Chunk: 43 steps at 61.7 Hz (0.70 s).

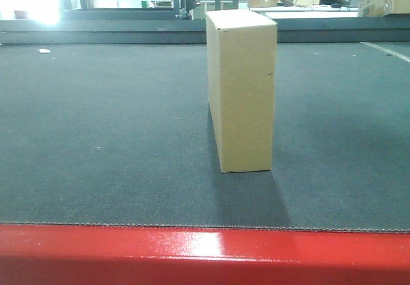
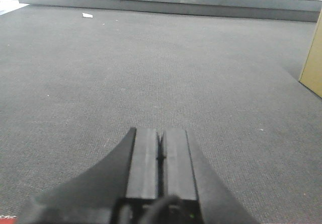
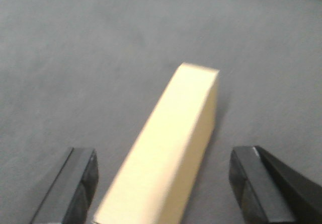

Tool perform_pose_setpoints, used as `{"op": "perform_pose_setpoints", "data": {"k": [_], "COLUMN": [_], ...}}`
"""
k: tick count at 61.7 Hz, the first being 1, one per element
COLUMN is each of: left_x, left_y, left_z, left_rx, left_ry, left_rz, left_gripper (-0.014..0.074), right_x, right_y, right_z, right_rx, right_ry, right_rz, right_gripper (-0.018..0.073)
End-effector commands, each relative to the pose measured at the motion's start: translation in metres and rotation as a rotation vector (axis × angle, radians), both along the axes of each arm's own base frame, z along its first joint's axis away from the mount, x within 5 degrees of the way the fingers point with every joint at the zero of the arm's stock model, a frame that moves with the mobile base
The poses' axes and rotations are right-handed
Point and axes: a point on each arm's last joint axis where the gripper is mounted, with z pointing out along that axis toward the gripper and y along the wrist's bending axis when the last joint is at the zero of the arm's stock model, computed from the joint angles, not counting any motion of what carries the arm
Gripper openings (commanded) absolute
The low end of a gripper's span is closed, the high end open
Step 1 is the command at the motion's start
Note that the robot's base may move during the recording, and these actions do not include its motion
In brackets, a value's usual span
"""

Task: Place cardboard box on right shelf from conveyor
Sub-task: 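Close the right gripper on the box top and lift it off the belt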

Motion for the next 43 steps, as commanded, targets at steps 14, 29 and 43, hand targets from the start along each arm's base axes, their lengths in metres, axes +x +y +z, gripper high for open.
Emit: {"op": "perform_pose_setpoints", "data": {"k": [14,29,43], "left_x": [-0.001,-0.001,-0.001], "left_y": [0.001,0.001,0.001], "left_z": [0.006,0.006,0.006], "left_rx": [-0.017,-0.017,-0.017], "left_ry": [-0.094,-0.094,-0.094], "left_rz": [0.005,0.005,0.005], "left_gripper": [-0.0116,-0.0116,-0.0116], "right_x": [0.050,0.071,0.083], "right_y": [0.052,0.077,0.081], "right_z": [0.009,-0.009,-0.031], "right_rx": [-0.075,-0.125,-0.172], "right_ry": [0.222,0.284,0.327], "right_rz": [-0.178,-0.214,-0.288], "right_gripper": [0.0622,0.0622,0.0622]}}
